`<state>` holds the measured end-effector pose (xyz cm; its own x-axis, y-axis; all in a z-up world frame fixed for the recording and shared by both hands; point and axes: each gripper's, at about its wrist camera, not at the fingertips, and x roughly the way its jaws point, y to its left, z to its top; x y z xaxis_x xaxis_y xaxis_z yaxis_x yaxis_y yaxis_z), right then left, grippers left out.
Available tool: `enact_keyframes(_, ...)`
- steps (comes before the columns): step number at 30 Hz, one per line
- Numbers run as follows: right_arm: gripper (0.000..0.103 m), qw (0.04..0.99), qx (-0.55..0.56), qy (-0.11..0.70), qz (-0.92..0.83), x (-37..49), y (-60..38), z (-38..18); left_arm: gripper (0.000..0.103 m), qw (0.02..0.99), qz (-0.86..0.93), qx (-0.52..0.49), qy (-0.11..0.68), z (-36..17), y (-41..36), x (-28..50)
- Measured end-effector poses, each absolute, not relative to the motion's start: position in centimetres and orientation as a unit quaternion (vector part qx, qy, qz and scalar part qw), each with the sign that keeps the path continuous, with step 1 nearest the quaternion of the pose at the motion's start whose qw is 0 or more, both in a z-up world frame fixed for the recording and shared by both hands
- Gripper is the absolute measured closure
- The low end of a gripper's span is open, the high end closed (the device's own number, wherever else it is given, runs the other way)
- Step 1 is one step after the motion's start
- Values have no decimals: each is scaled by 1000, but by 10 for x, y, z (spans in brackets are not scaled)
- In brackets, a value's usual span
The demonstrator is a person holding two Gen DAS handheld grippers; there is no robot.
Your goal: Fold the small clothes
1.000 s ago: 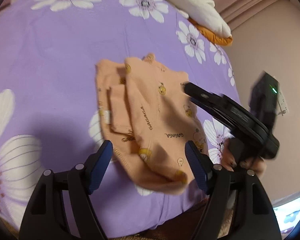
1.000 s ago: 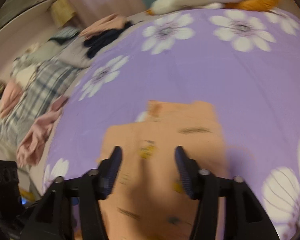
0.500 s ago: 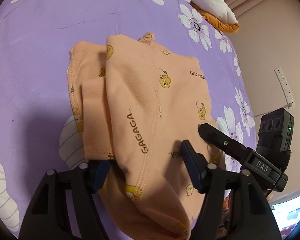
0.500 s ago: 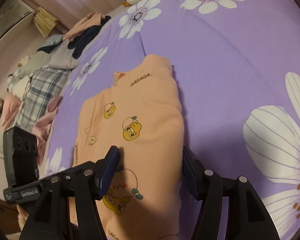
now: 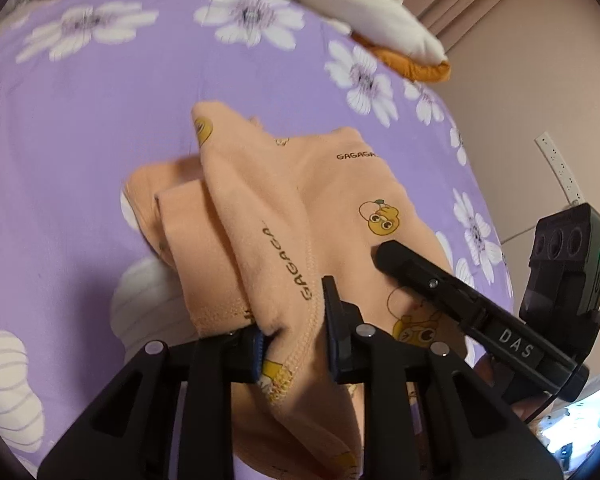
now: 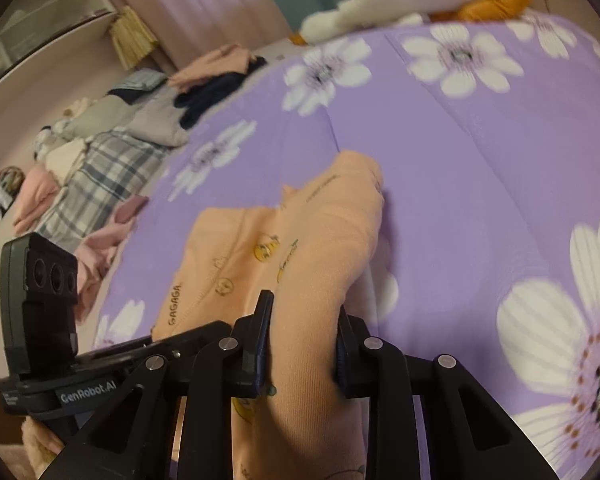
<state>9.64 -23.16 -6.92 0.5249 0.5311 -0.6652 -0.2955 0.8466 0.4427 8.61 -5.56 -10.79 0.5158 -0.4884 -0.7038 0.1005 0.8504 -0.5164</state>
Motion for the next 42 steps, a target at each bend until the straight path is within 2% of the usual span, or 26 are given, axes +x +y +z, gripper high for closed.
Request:
enact_keyframes(4,75,870,147,390,264,108,-237,-51,81,876,-177,-187,407,-78,-57,92)
enact_keyframes(9,75,875,149,376,266,144,-240,-48,80,889,-159,-183,388,-78,-62,126)
enact_keyframes(17,75,856,128,441,236,179,-242,-106,79,859,-116,-175,466,-147,-73,168)
enact_keyframes(23,73,849,130,456,233,178,-248,-111,71,850,-107,-212,470,-152,-65,167)
enact_keyframes(27,68,849,139,459,224,174,-253,-108,61,855,-99,-210,464,-145,-64,153)
enact_keyframes(29,59,853,133,457,213,173,-254,-106,50,859,-86,-210,459,-137,-62,143)
enact_keyframes(30,55,860,124,452,202,168,-255,-101,38,864,-77,-205,454,-132,-62,139)
enact_keyframes(31,54,864,118,448,197,169,-256,-99,28,873,-65,-196,441,-123,-61,131)
enact_keyframes(32,54,869,112,442,193,166,-257,-94,25,879,-60,-191,432,-116,-59,126)
enact_keyframes(33,48,873,111,435,189,161,-259,-88,18,885,-56,-188,423,-109,-56,122)
enact_keyframes(34,37,877,110,430,187,158,-261,-84,13,891,-52,-188,409,-98,-53,114)
enact_keyframes(35,32,881,108,423,183,154,-263,-78,9,896,-50,-189,399,-89,-50,108)
enact_keyframes(36,27,887,104,414,177,149,-265,-71,1,899,-48,-189,393,-83,-47,104)
enact_keyframes(42,14,906,110,373,166,123,-277,-38,1,923,-27,-167,345,-47,-37,72)
